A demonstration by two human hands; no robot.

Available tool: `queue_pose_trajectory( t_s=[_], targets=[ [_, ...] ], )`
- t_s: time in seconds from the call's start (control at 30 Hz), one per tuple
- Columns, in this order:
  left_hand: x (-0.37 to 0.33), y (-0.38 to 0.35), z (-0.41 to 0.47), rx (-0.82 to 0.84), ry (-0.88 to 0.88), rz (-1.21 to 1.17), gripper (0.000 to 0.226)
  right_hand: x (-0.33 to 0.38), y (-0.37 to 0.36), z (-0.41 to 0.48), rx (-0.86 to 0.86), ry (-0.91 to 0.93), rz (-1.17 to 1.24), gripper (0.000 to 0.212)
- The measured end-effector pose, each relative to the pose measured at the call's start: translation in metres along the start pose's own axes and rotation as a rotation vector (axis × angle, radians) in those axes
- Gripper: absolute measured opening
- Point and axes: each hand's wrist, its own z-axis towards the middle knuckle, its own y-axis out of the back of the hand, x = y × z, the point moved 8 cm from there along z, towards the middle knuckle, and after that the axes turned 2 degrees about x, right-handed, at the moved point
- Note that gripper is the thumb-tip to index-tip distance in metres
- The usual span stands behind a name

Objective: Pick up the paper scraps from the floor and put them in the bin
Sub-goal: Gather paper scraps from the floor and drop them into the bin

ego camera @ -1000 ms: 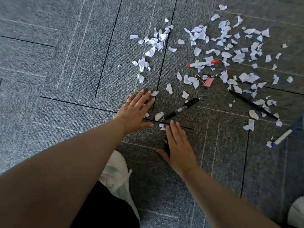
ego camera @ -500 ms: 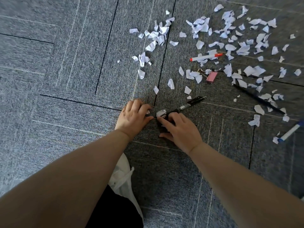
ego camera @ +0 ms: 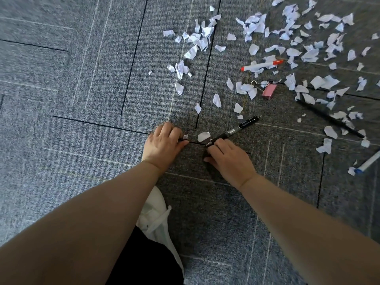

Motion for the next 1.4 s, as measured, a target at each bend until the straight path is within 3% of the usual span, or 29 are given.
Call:
queue_pose_trajectory(
  t_s=[0.2, 0.4, 0.57, 0.83, 0.97, 1.17, 1.27, 1.4],
  targets=[
    [-0.006, 0.003, 0.004, 0.008, -0.213, 0.071, 0.03, -0.004, 0.001, 0.001, -0.001, 0.03, 0.054, 0.032],
    [-0.024, 0.007, 0.004, -0.066, -0.333, 0.028, 0.028, -0.019, 0.019, -0.014, -0.075, -0.115, 0.147, 0.032],
    [-0.041, -0.009, 0.018, 0.133, -0.211, 0.082, 0.044, -0.039, 0.037, -0.024, -0.131, -0.217, 0.193, 0.032],
    [-0.045, -0.014, 0.019, 0.164, -0.154, 0.085, 0.025, -0.063, 0.062, -0.036, -0.15, -0.302, 0.211, 0.022],
    [-0.052, 0.007, 0.018, 0.112, -0.026, -0.027, 0.026, -0.083, 0.078, -0.058, -0.165, -0.397, 0.258, 0.022],
    [-0.19, 0.071, 0.046, -0.037, -0.269, -0.131, 0.028, -0.124, 0.144, -0.086, -0.221, -0.447, 0.215, 0.018],
    [-0.283, 0.108, 0.058, -0.157, -0.405, -0.227, 0.028, -0.151, 0.223, -0.103, -0.361, -0.426, 0.147, 0.026],
    [-0.407, 0.155, 0.049, -0.264, -0.607, -0.31, 0.045, -0.183, 0.347, -0.152, -0.571, -0.387, 0.05, 0.032]
  ],
)
